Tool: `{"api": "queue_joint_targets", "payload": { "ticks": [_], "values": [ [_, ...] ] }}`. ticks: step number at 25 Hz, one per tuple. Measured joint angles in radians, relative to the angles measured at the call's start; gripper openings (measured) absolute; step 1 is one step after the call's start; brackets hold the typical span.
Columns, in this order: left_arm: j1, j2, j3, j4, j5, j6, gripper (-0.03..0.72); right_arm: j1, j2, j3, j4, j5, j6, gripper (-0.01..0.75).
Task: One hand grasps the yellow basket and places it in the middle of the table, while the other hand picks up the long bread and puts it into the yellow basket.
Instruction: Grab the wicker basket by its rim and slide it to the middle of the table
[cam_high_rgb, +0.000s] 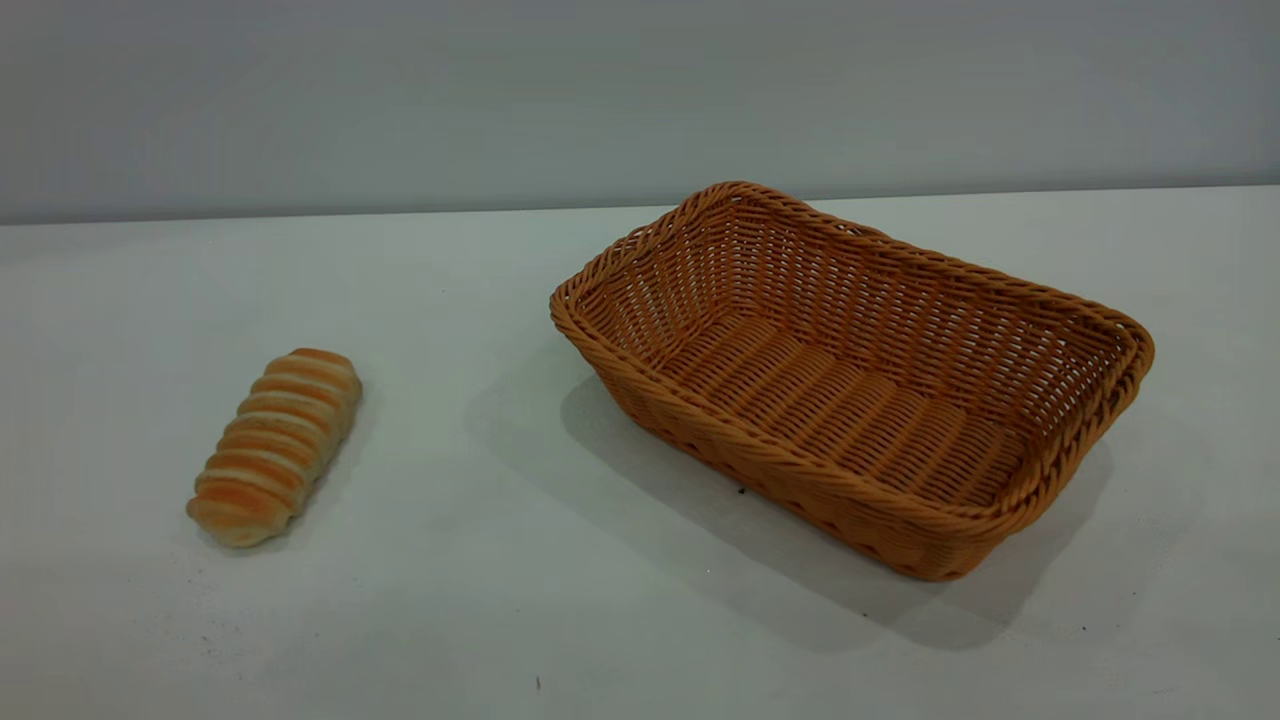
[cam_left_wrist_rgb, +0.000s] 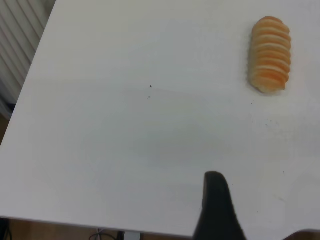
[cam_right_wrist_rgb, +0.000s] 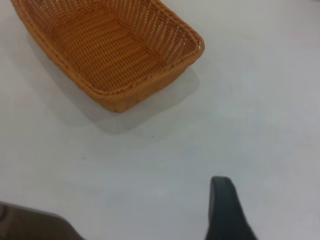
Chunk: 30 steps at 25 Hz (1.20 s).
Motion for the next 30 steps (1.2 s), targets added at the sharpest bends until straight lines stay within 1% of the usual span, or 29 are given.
{"api": "queue_joint_targets", "payload": {
  "ticks": [24, 30],
  "values": [
    [0.000, 0.000, 0.000, 0.000, 0.000, 0.000, 0.563, 0.000, 0.000, 0.000, 0.000, 0.000, 0.000, 0.484],
    [0.000, 0.000, 0.000, 0.000, -0.002, 0.040, 0.563, 0.000, 0.000, 0.000, 0.000, 0.000, 0.000, 0.484]
  ]
}}
